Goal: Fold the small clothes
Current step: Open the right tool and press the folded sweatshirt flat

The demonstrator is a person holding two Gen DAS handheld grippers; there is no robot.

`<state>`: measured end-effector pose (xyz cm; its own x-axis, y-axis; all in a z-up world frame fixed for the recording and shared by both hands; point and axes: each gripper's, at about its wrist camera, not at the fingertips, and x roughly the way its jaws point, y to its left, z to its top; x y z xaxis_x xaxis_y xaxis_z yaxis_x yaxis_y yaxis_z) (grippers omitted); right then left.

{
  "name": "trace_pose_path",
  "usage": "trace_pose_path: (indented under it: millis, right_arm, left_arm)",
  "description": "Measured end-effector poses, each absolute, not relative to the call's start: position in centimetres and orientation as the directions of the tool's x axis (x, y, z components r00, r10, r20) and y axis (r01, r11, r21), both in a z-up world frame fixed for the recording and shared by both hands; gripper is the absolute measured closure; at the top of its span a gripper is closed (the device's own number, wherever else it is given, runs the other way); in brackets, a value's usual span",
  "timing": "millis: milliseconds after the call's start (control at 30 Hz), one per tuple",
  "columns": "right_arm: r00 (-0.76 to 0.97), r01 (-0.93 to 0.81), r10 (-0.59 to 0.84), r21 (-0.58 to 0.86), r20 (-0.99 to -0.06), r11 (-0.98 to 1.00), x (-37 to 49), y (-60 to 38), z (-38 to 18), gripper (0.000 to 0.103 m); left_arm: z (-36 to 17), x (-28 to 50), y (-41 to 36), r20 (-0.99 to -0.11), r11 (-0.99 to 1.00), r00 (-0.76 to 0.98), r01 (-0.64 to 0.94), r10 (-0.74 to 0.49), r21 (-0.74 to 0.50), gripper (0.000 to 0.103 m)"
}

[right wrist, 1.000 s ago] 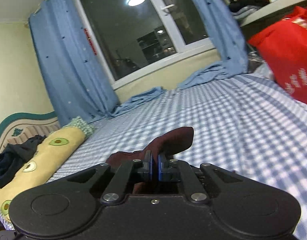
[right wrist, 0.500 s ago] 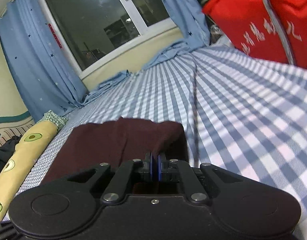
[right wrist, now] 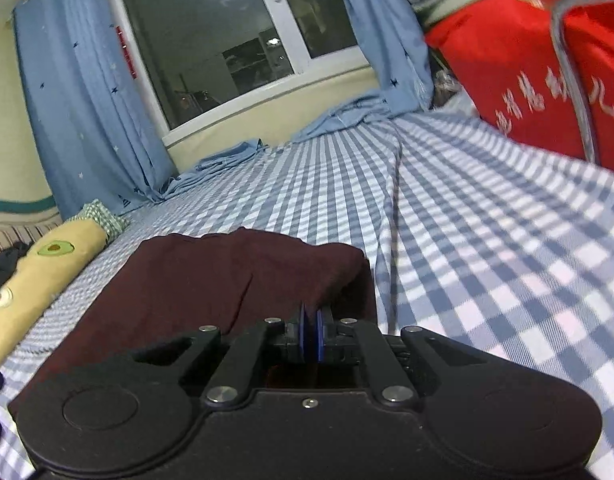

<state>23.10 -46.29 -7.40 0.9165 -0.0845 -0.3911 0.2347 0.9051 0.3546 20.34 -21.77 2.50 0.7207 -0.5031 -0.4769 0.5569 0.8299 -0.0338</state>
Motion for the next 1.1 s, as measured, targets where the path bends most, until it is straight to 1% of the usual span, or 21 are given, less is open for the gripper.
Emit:
trace_pose_path:
  millis: [67,267,467,567,633,667,733,767,833,933,1100]
  right_arm:
    - [0.915,0.234,-0.088,0.339,-0.394,0.911,23.3,-46.1,-7.3,0.098]
    - [0.908,0.234,-0.1,0.295,-0.407,0.926,23.5,-46.0,-7.9,0.095]
    - [0.905,0.243,-0.134,0.233,-0.404,0.942,23.1,-45.5,-7.8,0.087]
    - [0.904,0.251,-0.15,0.213,-0.4,0.944,22.7,-45.4,-7.6,0.072]
    - [0.906,0.25,-0.15,0.216,-0.396,0.944,22.2,-45.5,-7.5,0.047]
    - [0.908,0.247,-0.145,0.222,-0.392,0.943,21.9,-45.5,-7.4,0.042]
    - [0.916,0.226,-0.121,0.245,-0.382,0.943,21.2,-45.7,-7.3,0.026]
    - [0.92,0.216,-0.107,0.259,-0.377,0.941,20.8,-45.7,-7.3,0.022]
    - [0.927,0.192,-0.075,0.294,-0.366,0.936,19.9,-45.5,-7.6,0.01]
    - [0.933,0.165,-0.027,0.36,-0.359,0.918,19.2,-45.2,-8.3,0.003]
    - [0.936,0.16,0.018,0.47,-0.351,0.868,19.3,-45.1,-9.4,0.001]
  left_arm:
    - [2.6,21.1,-20.9,-0.493,0.858,0.739,0.513,-0.459,-0.028,0.003]
    - [2.2,23.0,-18.5,-0.536,0.897,0.747,0.439,-0.393,-0.047,0.001]
    - [2.1,24.0,-17.1,-0.553,0.914,0.749,0.402,-0.365,-0.059,0.001]
    - [2.0,24.5,-16.3,-0.55,0.924,0.761,0.38,-0.345,-0.054,0.001]
    - [1.7,25.0,-15.7,-0.548,0.929,0.771,0.369,-0.326,-0.033,0.001]
    - [1.4,25.2,-15.3,-0.548,0.932,0.775,0.361,-0.314,-0.023,0.001]
    - [0.9,25.6,-14.3,-0.545,0.937,0.781,0.348,-0.304,-0.024,0.001]
    - [0.6,25.8,-13.9,-0.544,0.935,0.778,0.352,-0.314,-0.037,0.001]
    - [0.0,26.3,-13.3,-0.542,0.929,0.767,0.361,-0.343,-0.078,0.001]
    - [-0.9,27.2,-12.9,-0.545,0.923,0.751,0.36,-0.372,-0.135,0.001]
    - [-2.2,27.9,-13.3,-0.559,0.919,0.735,0.363,-0.385,-0.155,0.001]
